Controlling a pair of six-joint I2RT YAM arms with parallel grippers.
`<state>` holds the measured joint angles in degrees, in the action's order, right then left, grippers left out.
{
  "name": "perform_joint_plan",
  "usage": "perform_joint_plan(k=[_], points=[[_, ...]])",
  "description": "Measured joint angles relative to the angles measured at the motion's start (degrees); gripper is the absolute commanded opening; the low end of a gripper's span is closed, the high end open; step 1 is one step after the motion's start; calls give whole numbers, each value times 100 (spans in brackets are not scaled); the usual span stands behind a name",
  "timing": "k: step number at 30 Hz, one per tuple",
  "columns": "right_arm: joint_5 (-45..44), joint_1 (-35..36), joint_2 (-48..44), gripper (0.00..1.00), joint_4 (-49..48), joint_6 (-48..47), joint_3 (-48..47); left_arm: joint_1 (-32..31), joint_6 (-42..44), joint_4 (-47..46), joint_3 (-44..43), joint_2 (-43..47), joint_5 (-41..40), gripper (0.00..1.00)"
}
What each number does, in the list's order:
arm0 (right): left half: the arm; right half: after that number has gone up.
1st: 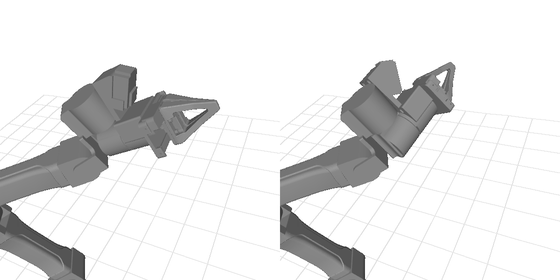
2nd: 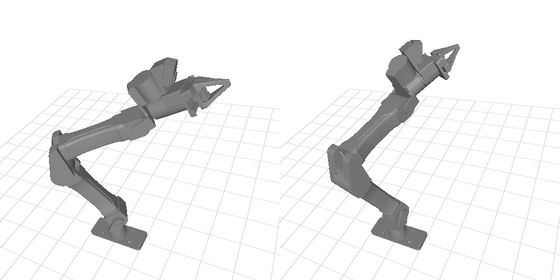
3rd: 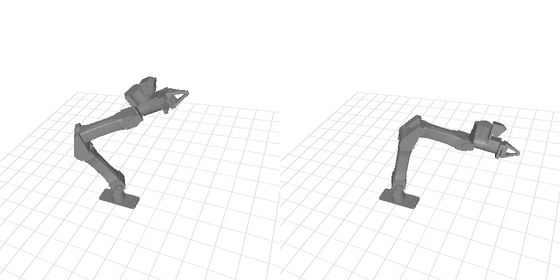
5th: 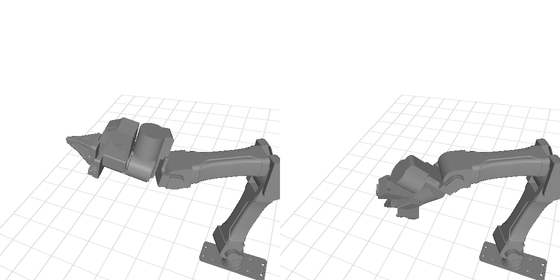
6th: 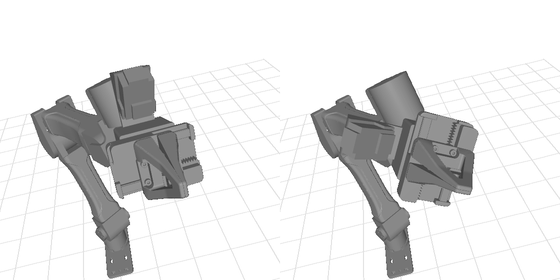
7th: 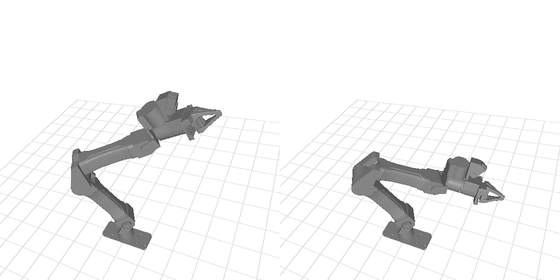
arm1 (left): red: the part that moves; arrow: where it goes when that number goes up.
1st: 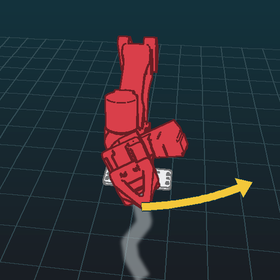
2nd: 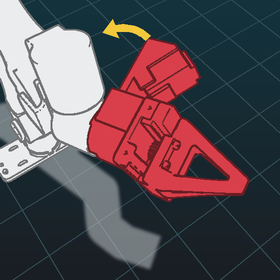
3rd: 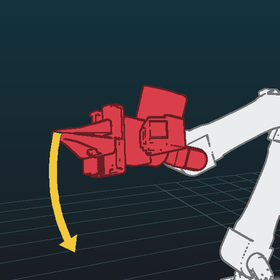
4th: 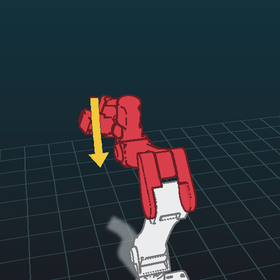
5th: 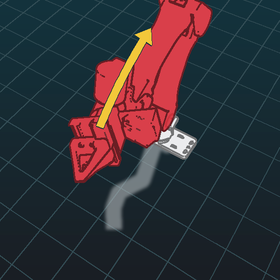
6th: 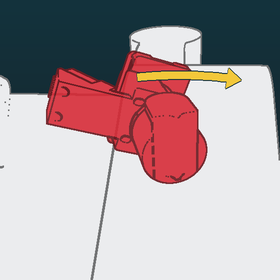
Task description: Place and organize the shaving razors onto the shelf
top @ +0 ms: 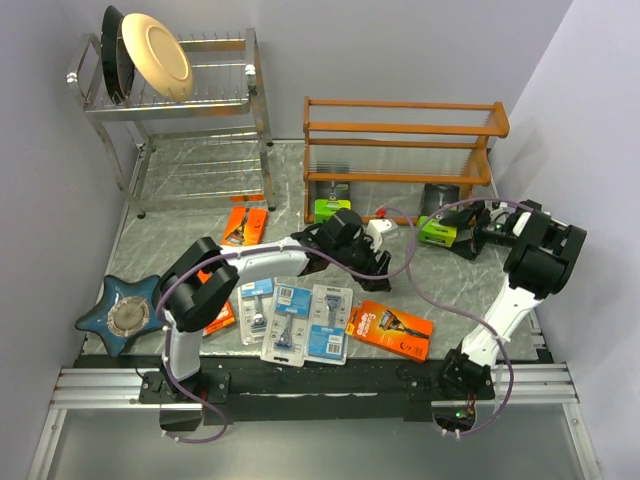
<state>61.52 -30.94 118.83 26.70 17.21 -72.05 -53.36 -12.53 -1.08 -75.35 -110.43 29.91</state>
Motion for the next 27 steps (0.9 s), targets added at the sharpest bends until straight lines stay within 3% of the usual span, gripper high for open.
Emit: perform_joint_plan(k=[4, 7, 15, 18, 21, 22, 24, 25, 27], points=[[-293, -26, -544, 100, 240, -173, 273, -26, 229, -103, -181, -181, -254, 43], [-413, -46, -1034, 100, 435, -323, 424, -26, 428, -264, -302, -326, -496, 1], [-1279, -24, -2728, 100, 894, -892, 984, -26, 940, -946, -949, -1145, -1290, 1], [-1932, 153, -3995, 100, 962, -1373, 1200, -24, 977, -1034, -1012, -1228, -1390, 1], [-2492, 763, -5659, 100, 280, -1843, 1674, -26, 973, -1193, -817, -1088, -1379, 3], [-2645, 1023, -6236, 80, -59, -1897, 1941, -26, 970, -1196, -636, -960, -1346, 8], [-2741, 1283, -6839, 9, -275, -1963, 2153, -11, 951, -1064, -271, -634, -1279, 11], [-2710, 1322, -6931, 0, -332, -2065, 2120, -2, 927, -907, -138, -444, -1226, 12], [-2437, 1329, -6590, 0, -295, -2343, 1891, 44, 822, -590, 92, -7, -1115, 12]])
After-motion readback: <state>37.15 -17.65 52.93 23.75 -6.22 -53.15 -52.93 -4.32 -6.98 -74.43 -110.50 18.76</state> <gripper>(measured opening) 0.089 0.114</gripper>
